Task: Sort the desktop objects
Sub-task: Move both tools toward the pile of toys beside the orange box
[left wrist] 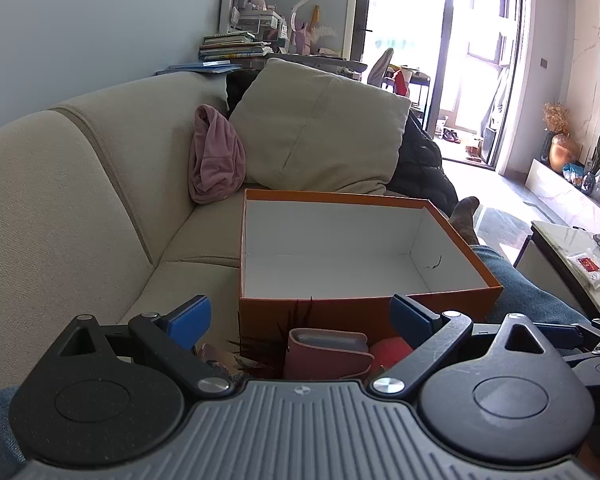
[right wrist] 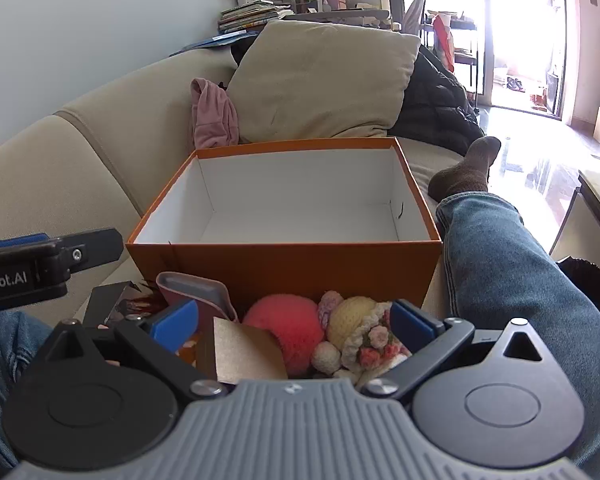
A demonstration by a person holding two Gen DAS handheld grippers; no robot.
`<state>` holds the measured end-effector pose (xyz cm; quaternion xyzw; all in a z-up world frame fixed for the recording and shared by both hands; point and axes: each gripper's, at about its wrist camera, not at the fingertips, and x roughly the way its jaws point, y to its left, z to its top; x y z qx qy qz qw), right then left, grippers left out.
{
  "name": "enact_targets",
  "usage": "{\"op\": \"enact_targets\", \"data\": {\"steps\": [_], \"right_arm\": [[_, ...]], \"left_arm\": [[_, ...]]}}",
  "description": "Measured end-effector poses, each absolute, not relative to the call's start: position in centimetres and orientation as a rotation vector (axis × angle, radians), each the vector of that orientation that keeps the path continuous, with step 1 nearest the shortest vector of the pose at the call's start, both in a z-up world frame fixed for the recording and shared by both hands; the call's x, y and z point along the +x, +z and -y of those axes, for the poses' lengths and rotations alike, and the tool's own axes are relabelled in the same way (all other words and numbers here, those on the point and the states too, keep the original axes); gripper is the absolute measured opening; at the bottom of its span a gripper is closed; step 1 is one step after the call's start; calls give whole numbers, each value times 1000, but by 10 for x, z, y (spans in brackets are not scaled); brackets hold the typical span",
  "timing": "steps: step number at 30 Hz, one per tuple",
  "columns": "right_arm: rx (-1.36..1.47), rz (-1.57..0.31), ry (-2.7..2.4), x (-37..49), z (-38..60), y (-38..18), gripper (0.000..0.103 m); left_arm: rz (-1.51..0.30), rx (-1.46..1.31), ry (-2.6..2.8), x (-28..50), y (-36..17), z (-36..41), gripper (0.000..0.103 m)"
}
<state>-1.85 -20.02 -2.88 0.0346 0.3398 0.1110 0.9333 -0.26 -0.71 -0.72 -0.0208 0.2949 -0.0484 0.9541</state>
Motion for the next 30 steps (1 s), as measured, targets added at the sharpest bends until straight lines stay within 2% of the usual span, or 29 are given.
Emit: {"op": "enact_targets", "data": {"steps": [30], "right_arm": [[93,-735,221,-13,199,-37,102]], "left_arm": [[-651,-42,-124,2,-18,14,103]]}}
